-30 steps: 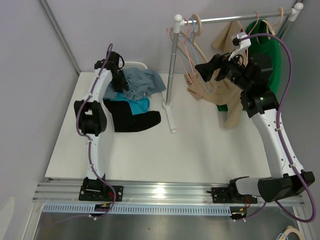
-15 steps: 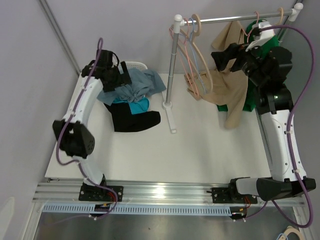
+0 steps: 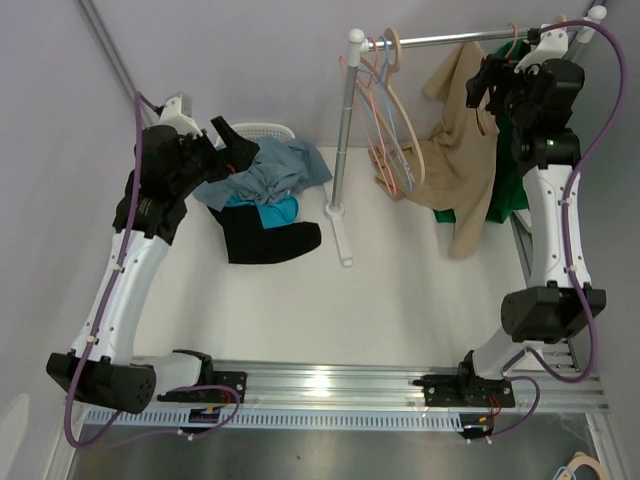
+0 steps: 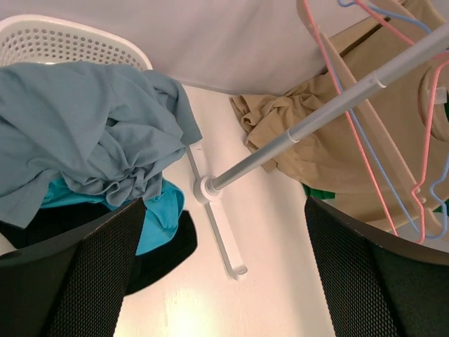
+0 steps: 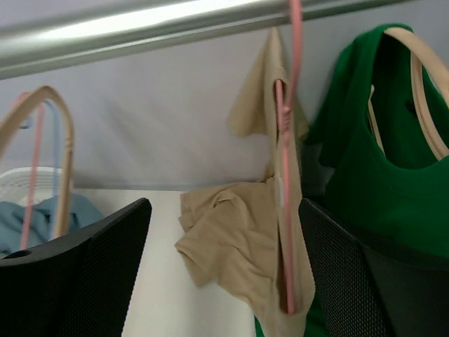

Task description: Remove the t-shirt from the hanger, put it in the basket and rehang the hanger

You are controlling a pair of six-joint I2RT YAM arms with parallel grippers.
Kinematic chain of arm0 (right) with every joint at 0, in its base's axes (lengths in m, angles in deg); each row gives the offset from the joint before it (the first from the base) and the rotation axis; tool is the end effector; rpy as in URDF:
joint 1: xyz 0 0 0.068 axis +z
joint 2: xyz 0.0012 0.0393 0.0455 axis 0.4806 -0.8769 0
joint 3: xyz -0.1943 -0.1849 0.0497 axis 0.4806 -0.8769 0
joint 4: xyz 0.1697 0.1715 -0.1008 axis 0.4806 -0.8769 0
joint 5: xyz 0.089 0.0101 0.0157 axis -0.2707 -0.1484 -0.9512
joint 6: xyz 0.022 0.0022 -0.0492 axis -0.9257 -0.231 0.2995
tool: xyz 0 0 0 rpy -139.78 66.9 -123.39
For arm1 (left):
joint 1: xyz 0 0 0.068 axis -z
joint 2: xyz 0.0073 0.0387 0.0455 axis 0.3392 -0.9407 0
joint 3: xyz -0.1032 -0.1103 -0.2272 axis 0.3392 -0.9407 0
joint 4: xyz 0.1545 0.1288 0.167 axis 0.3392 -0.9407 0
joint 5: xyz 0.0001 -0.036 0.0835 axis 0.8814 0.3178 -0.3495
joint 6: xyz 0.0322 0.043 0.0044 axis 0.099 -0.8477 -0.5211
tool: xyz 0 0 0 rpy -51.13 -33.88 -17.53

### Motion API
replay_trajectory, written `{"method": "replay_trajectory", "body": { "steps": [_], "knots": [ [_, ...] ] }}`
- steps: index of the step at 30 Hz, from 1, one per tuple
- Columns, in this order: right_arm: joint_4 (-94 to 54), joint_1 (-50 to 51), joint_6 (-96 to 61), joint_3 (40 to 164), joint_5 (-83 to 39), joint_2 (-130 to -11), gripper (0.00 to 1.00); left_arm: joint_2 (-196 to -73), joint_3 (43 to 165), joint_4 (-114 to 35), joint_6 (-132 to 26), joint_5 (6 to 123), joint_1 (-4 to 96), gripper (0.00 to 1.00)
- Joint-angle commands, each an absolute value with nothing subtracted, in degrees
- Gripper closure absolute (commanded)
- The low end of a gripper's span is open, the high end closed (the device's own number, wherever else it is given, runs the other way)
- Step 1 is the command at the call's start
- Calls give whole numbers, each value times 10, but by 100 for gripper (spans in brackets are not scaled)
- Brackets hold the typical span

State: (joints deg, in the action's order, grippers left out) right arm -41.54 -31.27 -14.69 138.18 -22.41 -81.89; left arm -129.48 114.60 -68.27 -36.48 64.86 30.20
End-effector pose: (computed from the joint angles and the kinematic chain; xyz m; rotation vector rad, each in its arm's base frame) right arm 0.3537 -0.0105 0.5074 -0.0227 1.6282 0.1358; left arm 0.2566 -0.0524 0.4490 -0.1818 1.8399 -0.6145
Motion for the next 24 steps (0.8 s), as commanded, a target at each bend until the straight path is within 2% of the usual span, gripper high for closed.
{"method": "replay_trajectory", "body": {
  "steps": [1,8,11,12,13,16,17,24],
  "knots": [
    [-399,-327,-141,1434,-199,-863,10,-1257,1121,-585,-359,682,303,0],
    [-291,-343,-137,1415,-192,-901,13,-1254,1093,-478,-345,711,305,0],
    [-275,-353,-148,1434,-207,-932,28,-1273,1093,-463,-349,717,311,0],
    [-271,-354,-151,1440,-216,-939,41,-1278,1094,-461,-350,719,312,0],
    [-267,-354,-153,1447,-220,-944,44,-1282,1094,-460,-351,719,315,1],
    [-244,-355,-162,1448,-226,-962,89,-1292,1096,-459,-355,724,318,1],
    [-243,-355,-168,1458,-226,-971,100,-1292,1097,-460,-358,724,320,1],
    [-250,-359,-185,1493,-272,-994,100,-1287,1096,-463,-374,714,329,1]
  ]
}}
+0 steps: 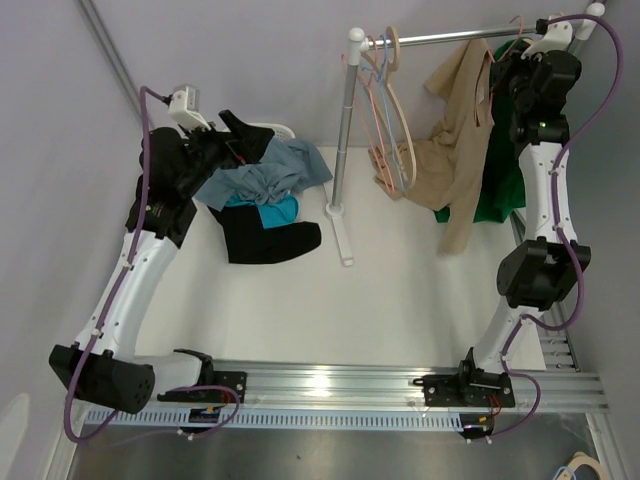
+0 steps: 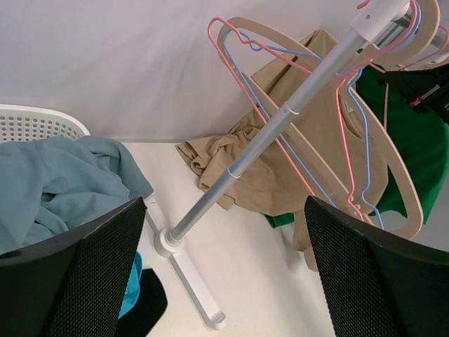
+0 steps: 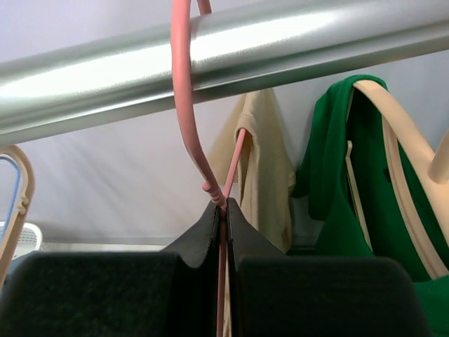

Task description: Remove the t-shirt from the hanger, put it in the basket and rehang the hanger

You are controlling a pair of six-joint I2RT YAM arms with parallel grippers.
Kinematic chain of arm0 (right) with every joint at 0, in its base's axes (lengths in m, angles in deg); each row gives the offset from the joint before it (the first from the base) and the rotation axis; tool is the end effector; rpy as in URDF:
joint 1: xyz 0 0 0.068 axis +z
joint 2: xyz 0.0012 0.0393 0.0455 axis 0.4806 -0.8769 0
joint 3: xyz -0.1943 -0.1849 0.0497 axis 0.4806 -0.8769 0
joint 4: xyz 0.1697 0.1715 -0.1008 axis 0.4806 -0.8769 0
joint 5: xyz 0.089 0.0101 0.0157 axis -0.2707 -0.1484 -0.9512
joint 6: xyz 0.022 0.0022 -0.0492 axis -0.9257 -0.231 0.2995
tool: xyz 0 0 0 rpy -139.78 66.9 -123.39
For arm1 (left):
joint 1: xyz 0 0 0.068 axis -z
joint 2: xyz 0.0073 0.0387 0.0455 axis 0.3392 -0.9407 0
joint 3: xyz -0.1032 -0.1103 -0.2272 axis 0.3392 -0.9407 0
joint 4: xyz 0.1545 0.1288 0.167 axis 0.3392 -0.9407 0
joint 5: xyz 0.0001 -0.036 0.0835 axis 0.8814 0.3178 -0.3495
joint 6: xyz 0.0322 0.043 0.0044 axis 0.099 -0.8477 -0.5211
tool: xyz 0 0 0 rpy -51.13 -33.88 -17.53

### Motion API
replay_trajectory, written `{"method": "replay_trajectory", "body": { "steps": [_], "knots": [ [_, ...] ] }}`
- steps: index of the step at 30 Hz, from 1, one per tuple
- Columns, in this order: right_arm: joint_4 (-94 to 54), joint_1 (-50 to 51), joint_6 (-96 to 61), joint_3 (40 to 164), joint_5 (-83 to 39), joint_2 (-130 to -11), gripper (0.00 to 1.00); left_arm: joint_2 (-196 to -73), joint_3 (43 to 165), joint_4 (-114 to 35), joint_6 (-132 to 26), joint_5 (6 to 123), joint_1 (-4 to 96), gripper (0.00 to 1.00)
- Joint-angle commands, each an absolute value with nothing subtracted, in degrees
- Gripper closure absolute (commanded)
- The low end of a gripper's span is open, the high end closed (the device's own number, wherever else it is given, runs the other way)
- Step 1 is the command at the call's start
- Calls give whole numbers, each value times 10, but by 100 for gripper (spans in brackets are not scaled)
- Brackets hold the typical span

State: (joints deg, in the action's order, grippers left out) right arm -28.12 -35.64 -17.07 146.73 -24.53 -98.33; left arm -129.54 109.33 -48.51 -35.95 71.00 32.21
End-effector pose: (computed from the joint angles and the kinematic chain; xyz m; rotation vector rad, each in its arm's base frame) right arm 0.4421 -0.0470 0.4732 0.0287 1.5326 0.1300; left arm 0.2655 -0.0676 0.4549 -0.0227 1.6086 -0.7654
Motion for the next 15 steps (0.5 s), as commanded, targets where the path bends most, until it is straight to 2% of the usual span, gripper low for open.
{"method": "replay_trajectory", "body": {
  "steps": [1,8,15],
  "knots": [
    [-248,-359,-188,1495,-278,-993,100,-1285,1095,-464,-375,714,332,0],
    [-295,-359,-202,1579,-327,-979,100,-1278,1096,-460,-387,708,352,0],
    [-312,-358,-219,1521,-357,-882,100,-1251,1088,-455,-421,691,385,0]
  ]
}}
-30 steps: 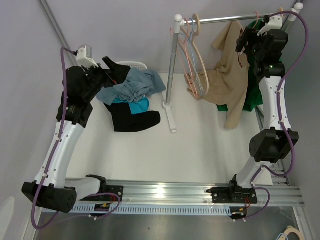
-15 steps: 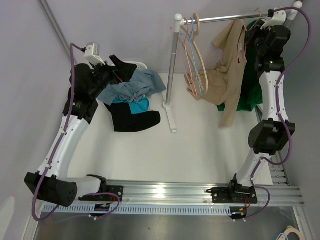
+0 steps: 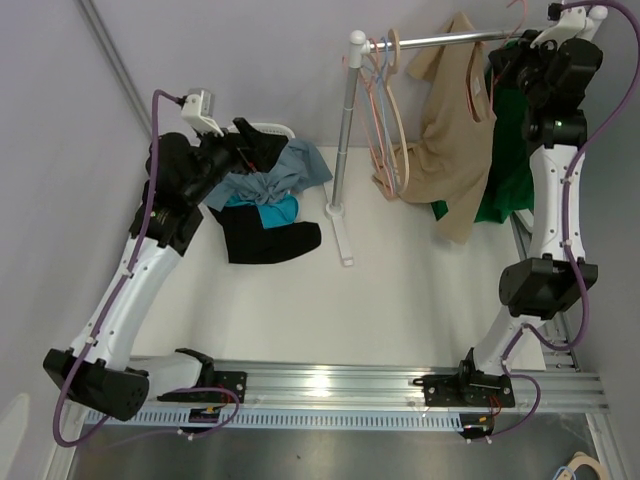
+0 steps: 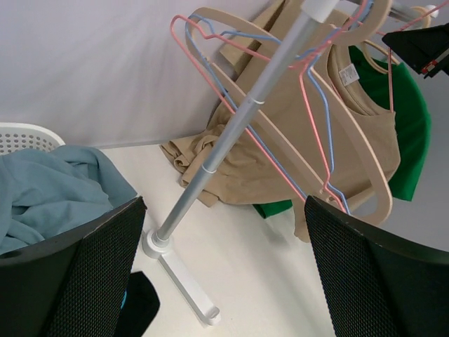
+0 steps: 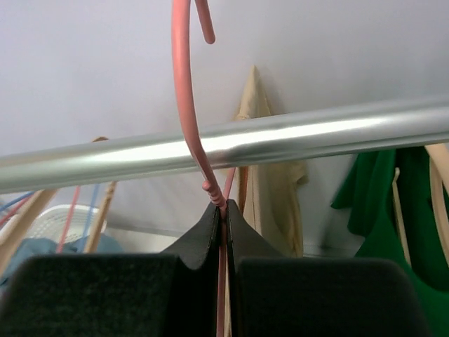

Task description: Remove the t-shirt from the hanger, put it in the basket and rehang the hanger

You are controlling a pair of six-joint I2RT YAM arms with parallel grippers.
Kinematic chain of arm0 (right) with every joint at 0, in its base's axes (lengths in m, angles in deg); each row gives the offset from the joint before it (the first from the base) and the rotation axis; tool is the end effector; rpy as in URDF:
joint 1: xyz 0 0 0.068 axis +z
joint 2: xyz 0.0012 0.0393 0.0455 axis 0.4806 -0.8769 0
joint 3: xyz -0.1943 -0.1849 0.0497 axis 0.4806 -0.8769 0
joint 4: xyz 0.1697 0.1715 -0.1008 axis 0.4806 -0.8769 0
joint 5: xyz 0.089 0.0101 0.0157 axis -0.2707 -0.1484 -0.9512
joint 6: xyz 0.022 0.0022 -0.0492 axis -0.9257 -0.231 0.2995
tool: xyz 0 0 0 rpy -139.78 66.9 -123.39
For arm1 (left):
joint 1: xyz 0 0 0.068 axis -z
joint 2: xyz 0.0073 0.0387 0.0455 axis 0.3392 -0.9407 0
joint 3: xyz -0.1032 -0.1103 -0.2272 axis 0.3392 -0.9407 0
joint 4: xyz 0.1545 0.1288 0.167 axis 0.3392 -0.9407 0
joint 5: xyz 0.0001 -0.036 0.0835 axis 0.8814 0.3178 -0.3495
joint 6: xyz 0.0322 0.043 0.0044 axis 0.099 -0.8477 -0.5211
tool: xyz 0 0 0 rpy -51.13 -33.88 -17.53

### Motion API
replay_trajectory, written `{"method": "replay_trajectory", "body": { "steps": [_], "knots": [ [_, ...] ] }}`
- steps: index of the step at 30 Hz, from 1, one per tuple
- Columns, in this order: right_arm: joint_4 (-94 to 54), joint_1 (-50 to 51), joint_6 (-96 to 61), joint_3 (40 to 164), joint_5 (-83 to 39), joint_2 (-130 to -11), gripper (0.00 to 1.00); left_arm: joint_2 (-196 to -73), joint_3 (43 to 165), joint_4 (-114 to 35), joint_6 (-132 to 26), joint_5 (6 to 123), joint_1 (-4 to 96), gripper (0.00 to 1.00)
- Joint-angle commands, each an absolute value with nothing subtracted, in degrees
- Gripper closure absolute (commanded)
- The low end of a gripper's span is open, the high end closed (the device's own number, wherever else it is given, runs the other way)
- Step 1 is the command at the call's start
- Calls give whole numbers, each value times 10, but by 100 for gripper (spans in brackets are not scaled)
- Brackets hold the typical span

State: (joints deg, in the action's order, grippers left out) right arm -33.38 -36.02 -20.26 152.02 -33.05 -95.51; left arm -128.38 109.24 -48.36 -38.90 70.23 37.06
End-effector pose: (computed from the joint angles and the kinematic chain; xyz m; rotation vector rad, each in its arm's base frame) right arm 0.4113 -0.0409 0.5137 -0.0538 1.4910 0.2748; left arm 0.2526 -0.0874 0.4597 0.0791 1.5873 -0.7827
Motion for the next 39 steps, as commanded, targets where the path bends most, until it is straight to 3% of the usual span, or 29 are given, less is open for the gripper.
{"method": "replay_trajectory", "body": {
  "steps": [1,4,9,13,17,20,24,33,39],
  "knots": [
    [-338,-358,-219,1521,-356,-877,100,-1249,1087,-455,-422,688,390,1],
    [-384,-358,-225,1506,-364,-848,100,-1239,1087,-455,-421,688,399,1],
    [-374,-358,-255,1356,-378,-733,100,-1225,1089,-462,-428,687,416,0],
    [-486,-358,-256,1333,-367,-692,100,-1209,1087,-471,-443,691,441,1],
    [-538,-336,-281,1271,-289,-623,100,-1179,1053,-456,-463,653,493,1],
    [-557,-293,-329,1210,-185,-552,100,-1137,992,-373,-502,642,566,0],
    [-586,-256,-425,1141,-29,-486,100,-1106,891,-309,-601,583,738,0],
    [-610,-236,-515,1086,49,-467,100,-1180,737,-168,-715,484,992,0],
    [-596,-235,-526,1094,27,-480,100,-1298,734,-61,-715,465,1045,0]
  ]
}}
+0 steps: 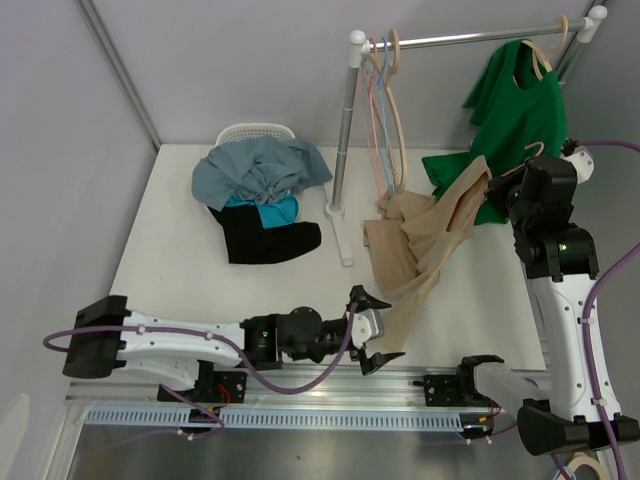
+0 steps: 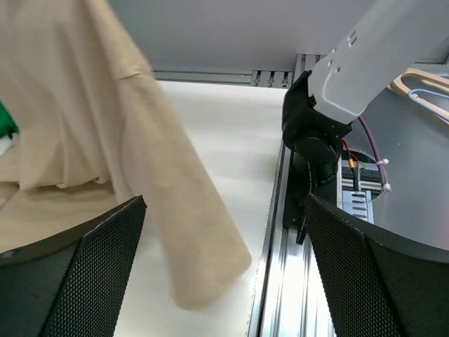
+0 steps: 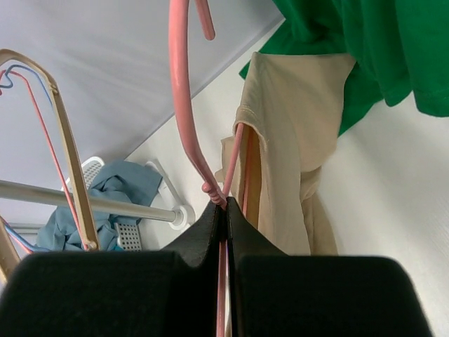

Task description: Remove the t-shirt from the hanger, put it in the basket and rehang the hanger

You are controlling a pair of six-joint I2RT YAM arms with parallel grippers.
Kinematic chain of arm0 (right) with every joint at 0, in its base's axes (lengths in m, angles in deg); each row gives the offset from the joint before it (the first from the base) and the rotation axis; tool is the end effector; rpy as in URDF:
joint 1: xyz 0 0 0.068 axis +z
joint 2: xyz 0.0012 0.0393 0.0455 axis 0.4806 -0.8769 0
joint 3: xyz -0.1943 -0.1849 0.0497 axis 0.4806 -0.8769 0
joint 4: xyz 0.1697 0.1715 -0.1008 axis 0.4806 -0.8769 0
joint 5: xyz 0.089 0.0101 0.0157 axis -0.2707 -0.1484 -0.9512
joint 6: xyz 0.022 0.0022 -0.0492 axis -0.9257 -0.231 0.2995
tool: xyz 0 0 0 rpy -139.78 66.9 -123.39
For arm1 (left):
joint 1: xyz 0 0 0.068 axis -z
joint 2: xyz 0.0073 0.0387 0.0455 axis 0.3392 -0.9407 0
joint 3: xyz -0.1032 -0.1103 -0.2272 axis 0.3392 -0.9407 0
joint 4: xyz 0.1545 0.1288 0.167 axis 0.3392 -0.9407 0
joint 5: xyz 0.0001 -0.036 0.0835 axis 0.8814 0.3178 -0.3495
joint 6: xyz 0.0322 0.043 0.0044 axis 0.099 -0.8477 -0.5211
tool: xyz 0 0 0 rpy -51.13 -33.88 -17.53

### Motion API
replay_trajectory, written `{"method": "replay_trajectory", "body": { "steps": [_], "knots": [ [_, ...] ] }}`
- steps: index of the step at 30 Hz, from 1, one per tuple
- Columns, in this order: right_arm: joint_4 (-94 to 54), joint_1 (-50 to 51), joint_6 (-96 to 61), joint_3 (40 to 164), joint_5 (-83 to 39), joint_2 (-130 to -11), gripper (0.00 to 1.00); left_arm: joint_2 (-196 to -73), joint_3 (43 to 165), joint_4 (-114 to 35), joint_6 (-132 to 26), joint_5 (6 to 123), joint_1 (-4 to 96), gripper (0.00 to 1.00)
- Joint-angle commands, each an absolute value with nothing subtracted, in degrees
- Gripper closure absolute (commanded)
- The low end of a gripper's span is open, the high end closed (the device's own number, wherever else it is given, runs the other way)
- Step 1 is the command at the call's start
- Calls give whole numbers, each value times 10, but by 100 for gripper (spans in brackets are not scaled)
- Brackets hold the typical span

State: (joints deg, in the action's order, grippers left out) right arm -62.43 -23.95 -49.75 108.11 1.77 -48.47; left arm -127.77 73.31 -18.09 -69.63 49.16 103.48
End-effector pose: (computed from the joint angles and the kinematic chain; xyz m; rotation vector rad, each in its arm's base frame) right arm 0.1905 0.0062 0.4507 0.7374 1.7800 0.2450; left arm 0.0350 -0.2755 0.2965 1.1181 1.2943 -0.9492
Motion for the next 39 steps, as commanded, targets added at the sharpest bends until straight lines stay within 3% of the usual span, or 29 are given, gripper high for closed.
{"method": "replay_trajectory", "body": {
  "steps": [1,9,12,15,16,22,30,39],
  "knots": [
    [-593,-234,-526,1097,22,-479,100,-1311,741,-53,-711,459,1046,1],
    [-592,-214,-516,1107,14,-476,100,-1466,852,-96,-662,439,994,1],
    [-589,-208,-514,1111,4,-475,100,-1504,913,-142,-616,472,952,13],
    [-592,-206,-509,1115,-1,-478,100,-1520,935,-146,-622,488,942,57],
    [-591,-206,-507,1115,0,-479,100,-1521,938,-157,-624,496,942,99],
    [-584,-206,-469,1139,46,-513,100,-1461,875,-144,-618,538,972,99],
    [-552,-233,-442,1146,64,-569,100,-1336,725,-68,-619,523,1112,99],
    [-567,-236,-433,1146,-16,-564,100,-1422,736,-34,-613,452,1107,99]
  ]
}}
